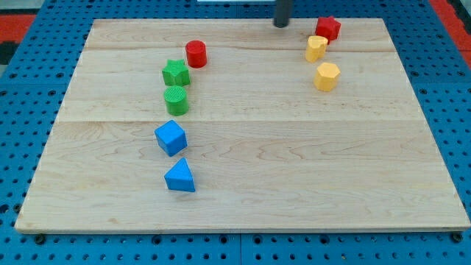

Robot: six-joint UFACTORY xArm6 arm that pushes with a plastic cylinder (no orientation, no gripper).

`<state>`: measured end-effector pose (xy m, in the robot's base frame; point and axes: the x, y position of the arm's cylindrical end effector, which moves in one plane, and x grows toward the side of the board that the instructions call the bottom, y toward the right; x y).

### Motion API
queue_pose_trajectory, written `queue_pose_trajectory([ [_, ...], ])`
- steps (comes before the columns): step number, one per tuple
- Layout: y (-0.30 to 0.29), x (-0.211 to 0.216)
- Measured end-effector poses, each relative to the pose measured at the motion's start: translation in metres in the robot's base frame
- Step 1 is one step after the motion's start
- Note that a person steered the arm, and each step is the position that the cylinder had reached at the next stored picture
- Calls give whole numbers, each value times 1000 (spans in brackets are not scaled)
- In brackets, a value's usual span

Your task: Move the red star above the heart

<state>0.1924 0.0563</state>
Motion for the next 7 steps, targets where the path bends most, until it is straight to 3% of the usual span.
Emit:
queue_pose_trajectory([
  [2,62,-1],
  [5,99,0],
  [6,133,0],
  [7,216,0],
])
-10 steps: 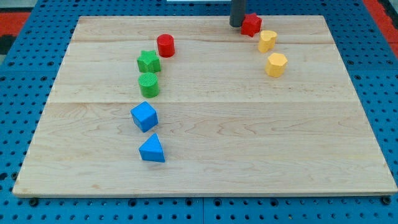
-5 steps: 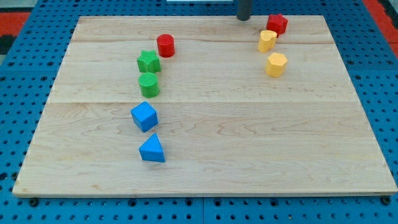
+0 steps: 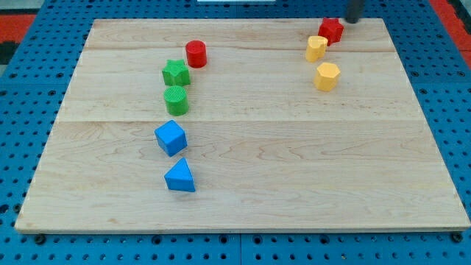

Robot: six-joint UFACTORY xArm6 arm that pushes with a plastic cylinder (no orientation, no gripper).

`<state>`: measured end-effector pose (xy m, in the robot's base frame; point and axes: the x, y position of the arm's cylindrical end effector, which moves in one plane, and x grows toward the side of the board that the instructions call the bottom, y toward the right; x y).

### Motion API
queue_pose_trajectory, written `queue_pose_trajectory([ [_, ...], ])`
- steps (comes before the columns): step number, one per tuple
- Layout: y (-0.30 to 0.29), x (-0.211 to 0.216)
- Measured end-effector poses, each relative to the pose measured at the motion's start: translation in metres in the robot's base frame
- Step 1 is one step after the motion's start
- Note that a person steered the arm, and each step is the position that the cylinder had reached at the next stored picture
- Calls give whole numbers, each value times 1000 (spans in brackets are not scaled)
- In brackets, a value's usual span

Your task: Move the red star above the heart

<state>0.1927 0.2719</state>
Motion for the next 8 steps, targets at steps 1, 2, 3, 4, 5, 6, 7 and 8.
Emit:
queue_pose_trajectory([
  [1,66,24],
  [2,-5,40],
  [3,-57,25],
  [4,-85,24],
  [5,-92,23],
  [6,-93,0],
  [7,-115,-1],
  [8,-212,-1],
])
